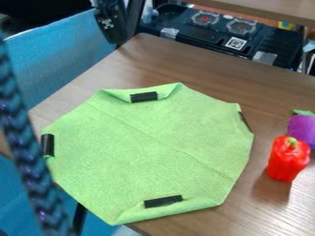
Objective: Fold the cloth from bottom right to top left
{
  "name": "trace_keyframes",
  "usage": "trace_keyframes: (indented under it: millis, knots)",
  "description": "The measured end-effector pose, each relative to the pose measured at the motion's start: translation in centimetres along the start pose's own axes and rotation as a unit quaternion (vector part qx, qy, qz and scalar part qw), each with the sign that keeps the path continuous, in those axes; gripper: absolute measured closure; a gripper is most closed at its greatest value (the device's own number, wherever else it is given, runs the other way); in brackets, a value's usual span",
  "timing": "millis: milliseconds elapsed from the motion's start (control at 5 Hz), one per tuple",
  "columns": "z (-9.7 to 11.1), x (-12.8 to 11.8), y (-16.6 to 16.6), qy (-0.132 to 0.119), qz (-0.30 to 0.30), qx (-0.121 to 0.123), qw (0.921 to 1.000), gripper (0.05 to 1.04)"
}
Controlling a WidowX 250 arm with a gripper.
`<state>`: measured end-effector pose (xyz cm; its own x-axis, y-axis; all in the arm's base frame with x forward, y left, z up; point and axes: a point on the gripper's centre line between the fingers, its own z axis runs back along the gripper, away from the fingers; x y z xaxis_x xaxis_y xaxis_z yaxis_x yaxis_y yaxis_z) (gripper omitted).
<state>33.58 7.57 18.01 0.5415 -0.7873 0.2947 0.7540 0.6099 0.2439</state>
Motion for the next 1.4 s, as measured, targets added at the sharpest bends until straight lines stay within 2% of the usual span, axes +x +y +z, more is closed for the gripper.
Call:
trace_keyframes:
  millis: [400,600,800,1000,1200,1400]
  knots:
    - [-2.4,0.2,-1.6,0.008,-0.01,-0.03,0.9995,0.083]
    - [-4.1,0.4,-2.3,0.022,-0.013,-0.034,0.9991,0.082]
    - [-5.2,1.0,-3.0,0.032,0.008,-0.021,0.9992,0.083]
    - [-6.7,2.2,-4.4,0.03,0.137,-0.004,0.9901,0.083]
    - [-7.2,5.3,-6.1,0.014,0.261,0.037,0.9646,0.082]
    - [-7.2,9.1,-7.6,-0.022,0.378,0.087,0.9215,0.083]
